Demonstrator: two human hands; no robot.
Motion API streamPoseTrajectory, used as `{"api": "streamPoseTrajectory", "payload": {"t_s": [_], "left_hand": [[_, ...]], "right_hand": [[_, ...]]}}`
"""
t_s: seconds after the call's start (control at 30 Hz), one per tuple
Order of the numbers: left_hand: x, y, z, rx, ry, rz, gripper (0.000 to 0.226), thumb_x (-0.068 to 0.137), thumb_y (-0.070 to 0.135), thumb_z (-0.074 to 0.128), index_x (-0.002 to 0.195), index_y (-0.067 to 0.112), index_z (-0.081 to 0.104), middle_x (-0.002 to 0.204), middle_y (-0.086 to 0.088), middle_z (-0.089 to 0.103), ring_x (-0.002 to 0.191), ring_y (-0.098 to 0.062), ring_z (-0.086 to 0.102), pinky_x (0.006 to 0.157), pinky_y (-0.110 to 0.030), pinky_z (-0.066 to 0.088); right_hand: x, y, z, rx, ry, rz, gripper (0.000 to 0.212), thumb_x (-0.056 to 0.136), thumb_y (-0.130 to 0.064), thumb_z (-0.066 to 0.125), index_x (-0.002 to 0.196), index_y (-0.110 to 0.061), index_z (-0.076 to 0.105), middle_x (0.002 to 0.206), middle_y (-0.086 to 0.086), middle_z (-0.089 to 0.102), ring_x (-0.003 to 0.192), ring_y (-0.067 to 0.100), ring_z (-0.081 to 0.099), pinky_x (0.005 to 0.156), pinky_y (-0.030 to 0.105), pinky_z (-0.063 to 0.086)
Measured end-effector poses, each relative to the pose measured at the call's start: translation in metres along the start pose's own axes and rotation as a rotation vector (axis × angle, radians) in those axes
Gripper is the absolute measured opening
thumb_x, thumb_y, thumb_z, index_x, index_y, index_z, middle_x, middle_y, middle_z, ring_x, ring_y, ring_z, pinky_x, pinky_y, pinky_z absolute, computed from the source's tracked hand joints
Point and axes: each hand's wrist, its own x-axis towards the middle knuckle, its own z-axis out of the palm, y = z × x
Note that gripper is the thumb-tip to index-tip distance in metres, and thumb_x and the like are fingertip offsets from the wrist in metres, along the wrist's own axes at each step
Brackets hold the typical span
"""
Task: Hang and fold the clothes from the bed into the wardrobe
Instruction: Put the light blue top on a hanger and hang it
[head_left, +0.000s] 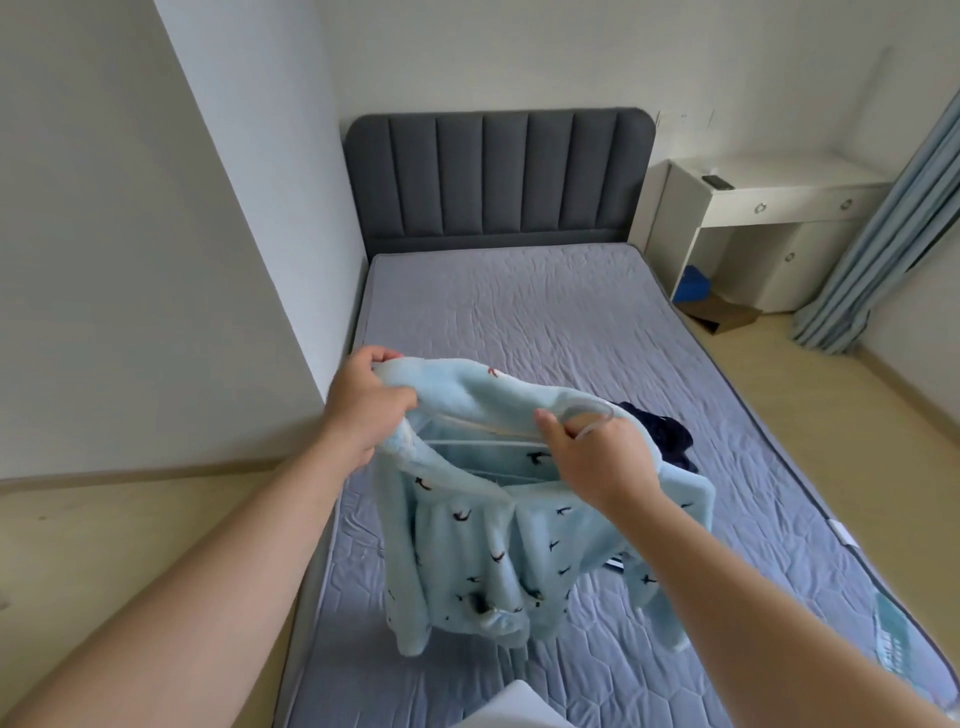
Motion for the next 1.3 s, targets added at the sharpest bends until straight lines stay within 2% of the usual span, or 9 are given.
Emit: {"api": "streamPoseTrajectory", "payload": {"t_s": [0.17, 0.33, 0.43, 0.6, 0.87, 0.93, 1.07, 1.2, 1.3], "left_hand": [[-0.012, 0.044, 0.017, 0.152, -0.254, 0.277, 0.049, 0.064, 0.002, 0.068, 0.101, 0.033, 0.06, 0.098, 0.01, 0.062, 0.085, -0.012, 0.061, 0.064, -0.023, 0.051], [-0.023, 0.07, 0.017, 0.174, -0.667, 0.217, 0.056, 0.061, 0.006, 0.068, 0.11, 0.032, 0.061, 0.104, -0.006, 0.067, 0.085, -0.019, 0.063, 0.064, -0.026, 0.054], [-0.021, 0.067, 0.007, 0.091, -0.813, 0.091, 0.058, 0.064, 0.006, 0.062, 0.117, 0.028, 0.064, 0.109, -0.01, 0.068, 0.091, -0.022, 0.065, 0.073, -0.032, 0.055], [-0.018, 0.051, 0.004, 0.608, -0.331, 0.505, 0.047, 0.077, 0.019, 0.063, 0.121, 0.033, 0.062, 0.114, 0.008, 0.065, 0.099, -0.016, 0.057, 0.084, -0.031, 0.048], [-0.021, 0.031, 0.01, 0.62, -0.411, 0.351, 0.055, 0.07, 0.074, 0.069, 0.114, 0.044, 0.054, 0.094, 0.02, 0.063, 0.091, -0.011, 0.059, 0.074, -0.028, 0.047], [-0.021, 0.03, 0.013, 0.55, -0.312, 0.37, 0.045, 0.072, 0.069, 0.072, 0.105, 0.041, 0.059, 0.088, 0.02, 0.064, 0.089, -0.011, 0.061, 0.073, -0.028, 0.047], [-0.016, 0.027, 0.006, 0.451, -0.174, 0.373, 0.047, 0.074, 0.058, 0.077, 0.112, 0.032, 0.066, 0.103, 0.015, 0.068, 0.097, -0.012, 0.06, 0.089, -0.03, 0.048], [-0.01, 0.024, -0.006, 0.363, -0.102, 0.343, 0.041, 0.072, 0.054, 0.081, 0.102, 0.034, 0.064, 0.093, 0.021, 0.064, 0.09, -0.007, 0.058, 0.076, -0.022, 0.042], [-0.008, 0.024, -0.016, 0.391, -0.208, 0.288, 0.038, 0.07, 0.038, 0.083, 0.103, 0.035, 0.064, 0.095, 0.018, 0.066, 0.092, -0.011, 0.062, 0.07, -0.018, 0.044]], "right_hand": [[0.013, -0.028, -0.014, 0.039, -0.373, -0.099, 0.037, 0.087, -0.045, 0.056, 0.066, -0.016, 0.048, 0.052, -0.008, 0.048, 0.05, 0.009, 0.045, 0.045, 0.022, 0.032], [0.012, -0.037, -0.024, 0.161, -0.385, -0.128, 0.033, 0.092, -0.036, 0.057, 0.063, -0.022, 0.049, 0.057, -0.01, 0.047, 0.053, 0.006, 0.042, 0.05, 0.023, 0.029], [0.009, -0.034, -0.024, 0.281, -0.306, -0.038, 0.033, 0.092, -0.031, 0.058, 0.072, -0.005, 0.059, 0.049, -0.008, 0.042, 0.044, 0.009, 0.035, 0.044, 0.019, 0.027], [0.01, -0.035, -0.024, 0.308, -0.236, -0.041, 0.041, 0.095, -0.031, 0.055, 0.085, 0.009, 0.06, 0.06, 0.005, 0.043, 0.052, 0.012, 0.031, 0.048, 0.024, 0.027], [0.017, -0.036, -0.03, 0.254, -0.253, -0.108, 0.017, 0.092, -0.038, 0.061, 0.079, -0.028, 0.064, 0.051, -0.014, 0.052, 0.049, 0.002, 0.047, 0.048, 0.015, 0.032], [0.02, -0.037, -0.033, 0.141, -0.247, -0.169, 0.01, 0.088, -0.039, 0.065, 0.088, -0.029, 0.061, 0.066, -0.014, 0.054, 0.061, 0.001, 0.048, 0.062, 0.021, 0.036], [0.03, -0.011, -0.043, -0.38, -0.181, -0.037, 0.058, 0.083, -0.038, 0.064, 0.134, -0.031, 0.038, 0.124, 0.002, 0.047, 0.114, 0.026, 0.046, 0.095, 0.041, 0.037], [0.029, 0.01, -0.051, -0.307, -0.454, 0.231, 0.051, 0.083, -0.017, 0.055, 0.132, -0.015, 0.04, 0.102, 0.007, 0.057, 0.083, 0.025, 0.06, 0.069, 0.037, 0.056], [0.032, 0.011, -0.056, -0.185, -0.365, 0.184, 0.026, 0.081, -0.011, 0.051, 0.107, -0.015, 0.051, 0.09, 0.006, 0.058, 0.074, 0.022, 0.058, 0.061, 0.034, 0.053]]}}
